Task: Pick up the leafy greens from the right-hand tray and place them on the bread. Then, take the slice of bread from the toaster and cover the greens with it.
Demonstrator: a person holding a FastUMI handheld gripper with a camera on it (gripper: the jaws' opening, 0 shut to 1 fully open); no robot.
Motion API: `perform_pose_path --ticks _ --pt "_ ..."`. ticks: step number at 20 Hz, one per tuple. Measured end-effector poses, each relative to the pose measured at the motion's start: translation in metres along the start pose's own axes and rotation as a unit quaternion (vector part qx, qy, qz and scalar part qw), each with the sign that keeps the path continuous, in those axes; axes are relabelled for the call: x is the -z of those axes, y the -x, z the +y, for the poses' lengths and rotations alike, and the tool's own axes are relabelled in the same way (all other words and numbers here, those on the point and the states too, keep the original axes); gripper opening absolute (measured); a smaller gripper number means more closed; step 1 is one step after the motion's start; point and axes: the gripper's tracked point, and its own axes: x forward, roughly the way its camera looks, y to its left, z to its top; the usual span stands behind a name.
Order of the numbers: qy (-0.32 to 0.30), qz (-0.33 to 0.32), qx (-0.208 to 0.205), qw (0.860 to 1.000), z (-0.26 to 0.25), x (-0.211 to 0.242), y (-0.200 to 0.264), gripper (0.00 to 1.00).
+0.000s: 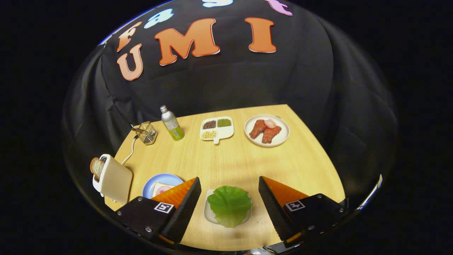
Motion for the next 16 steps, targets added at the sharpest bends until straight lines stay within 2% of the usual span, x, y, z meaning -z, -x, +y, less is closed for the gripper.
perform_pose_path --ticks 8,16 --pt "0.014 0.161 0.000 0.987 0.001 0.092 -0.044 0.98" --pt "0.036 0.232 0.013 0.972 -0.006 0.136 -0.078 0.98"
